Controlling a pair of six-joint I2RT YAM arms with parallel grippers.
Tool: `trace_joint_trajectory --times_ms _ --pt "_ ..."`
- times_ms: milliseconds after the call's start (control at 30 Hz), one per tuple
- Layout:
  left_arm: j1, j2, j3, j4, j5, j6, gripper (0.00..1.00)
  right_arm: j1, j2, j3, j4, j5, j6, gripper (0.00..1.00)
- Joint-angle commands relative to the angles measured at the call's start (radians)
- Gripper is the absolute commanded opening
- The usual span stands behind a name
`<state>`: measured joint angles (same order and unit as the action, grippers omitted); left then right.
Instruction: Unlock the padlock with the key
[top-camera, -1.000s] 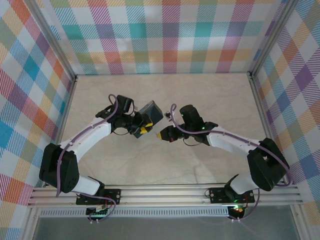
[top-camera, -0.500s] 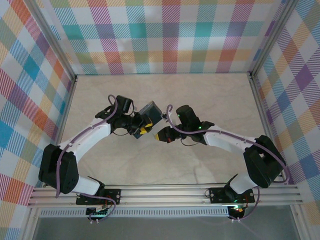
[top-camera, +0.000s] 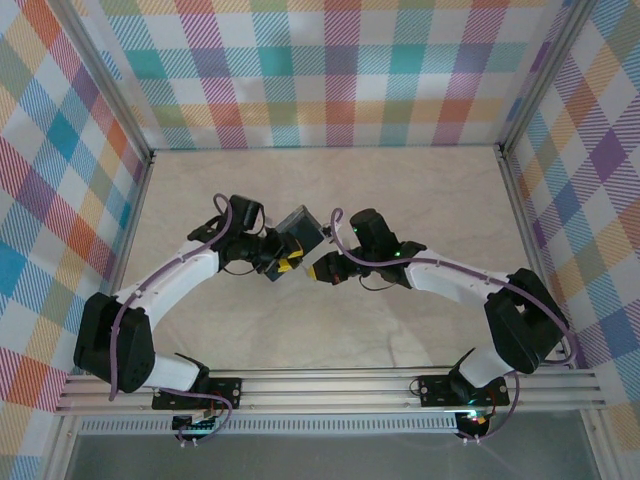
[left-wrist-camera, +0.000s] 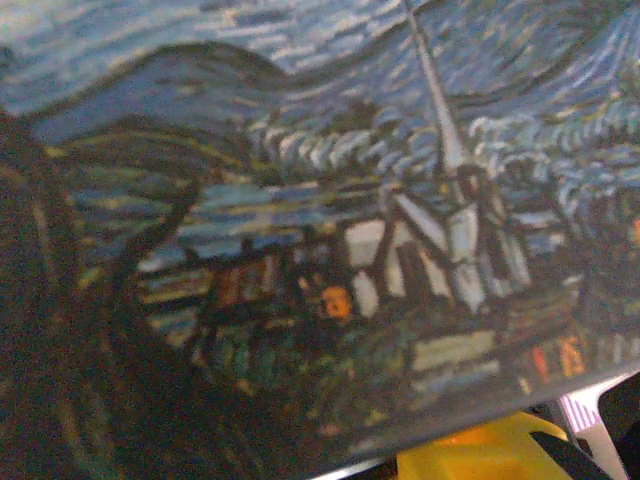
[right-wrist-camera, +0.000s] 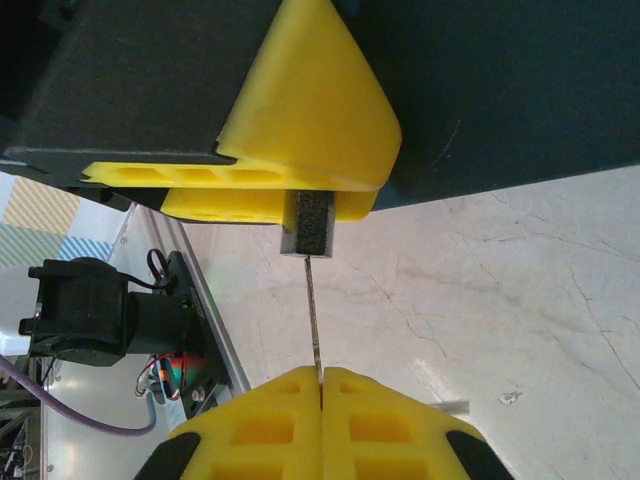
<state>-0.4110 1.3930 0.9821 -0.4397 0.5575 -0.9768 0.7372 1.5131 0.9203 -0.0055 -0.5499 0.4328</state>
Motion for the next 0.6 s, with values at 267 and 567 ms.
trace_joint_trajectory --times_ms 267,567 --pt "0.026 -0.046 -0.002 0.039 0.025 0.004 0.0 0.017 0.02 0.014 0.037 -0.001 -0.003 0.0" --pt "0.026 -0.051 0.003 0.021 0.021 0.02 0.0 0.022 0.039 0.024 0.039 0.01 -0.004 0.0"
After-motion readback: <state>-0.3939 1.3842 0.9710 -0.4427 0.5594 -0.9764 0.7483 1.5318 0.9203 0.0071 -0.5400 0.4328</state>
